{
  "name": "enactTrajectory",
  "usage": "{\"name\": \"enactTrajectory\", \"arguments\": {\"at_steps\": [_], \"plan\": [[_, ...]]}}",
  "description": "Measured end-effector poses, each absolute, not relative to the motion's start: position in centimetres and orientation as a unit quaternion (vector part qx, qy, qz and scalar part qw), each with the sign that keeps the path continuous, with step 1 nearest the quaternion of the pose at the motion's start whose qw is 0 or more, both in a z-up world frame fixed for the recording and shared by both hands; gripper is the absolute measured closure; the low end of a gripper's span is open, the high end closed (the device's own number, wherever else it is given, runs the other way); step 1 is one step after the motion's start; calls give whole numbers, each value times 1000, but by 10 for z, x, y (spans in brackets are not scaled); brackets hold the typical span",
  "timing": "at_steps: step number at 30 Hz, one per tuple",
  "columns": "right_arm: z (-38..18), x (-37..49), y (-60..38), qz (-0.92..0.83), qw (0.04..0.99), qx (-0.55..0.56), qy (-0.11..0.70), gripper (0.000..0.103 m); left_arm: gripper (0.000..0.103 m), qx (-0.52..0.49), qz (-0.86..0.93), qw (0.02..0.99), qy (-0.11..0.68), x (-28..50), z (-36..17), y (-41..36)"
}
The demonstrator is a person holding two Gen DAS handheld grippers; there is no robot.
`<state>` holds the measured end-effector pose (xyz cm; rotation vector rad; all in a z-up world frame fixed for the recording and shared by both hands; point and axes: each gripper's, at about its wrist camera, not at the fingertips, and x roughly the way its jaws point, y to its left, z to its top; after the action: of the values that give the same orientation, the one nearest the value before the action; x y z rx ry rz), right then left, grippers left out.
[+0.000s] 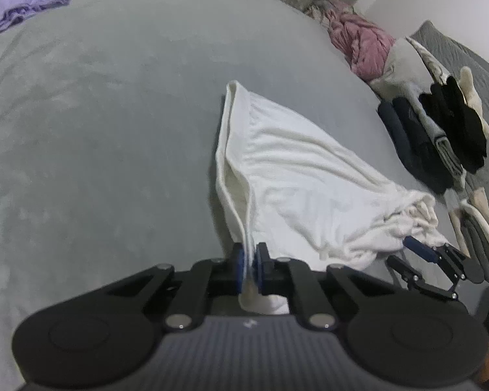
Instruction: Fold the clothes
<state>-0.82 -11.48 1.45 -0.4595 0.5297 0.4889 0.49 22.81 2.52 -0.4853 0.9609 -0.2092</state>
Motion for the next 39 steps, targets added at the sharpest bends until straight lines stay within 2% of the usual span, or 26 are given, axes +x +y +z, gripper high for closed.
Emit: {"name": "enactTrajectory", "arguments": {"at_steps": [1,3,10,15,20,22,24,25,30,35,39], "plan": [[11,-4,-113,236,910,-231,253,71,97,-231,-94,856,453,5,27,229],[12,5,-110,240,905,-243,253,100,97,-232,-85,860,447,6,30,230],[46,35,-117,227,924,-171,254,100,97,-239,-52,869,430,11,36,246],[28,70,-110,174,929,-139,295,99,97,-222,-49,867,443,18,29,239],[19,72,-103,170,931,-145,290,88,97,-223,-46,864,449,22,22,240],[27,67,-104,179,933,-142,278,71,97,-223,-48,864,449,21,22,240],[32,61,-109,187,935,-140,266,59,97,-222,-49,864,449,21,22,240],[35,55,-110,194,935,-146,257,58,97,-223,-49,864,449,21,22,241],[40,30,-108,233,925,-191,233,58,97,-230,-46,865,445,21,24,243],[23,14,-94,274,891,-277,235,60,97,-227,-47,866,443,21,26,241],[6,23,-80,274,877,-316,235,72,96,-223,-46,866,444,20,27,240]]}}
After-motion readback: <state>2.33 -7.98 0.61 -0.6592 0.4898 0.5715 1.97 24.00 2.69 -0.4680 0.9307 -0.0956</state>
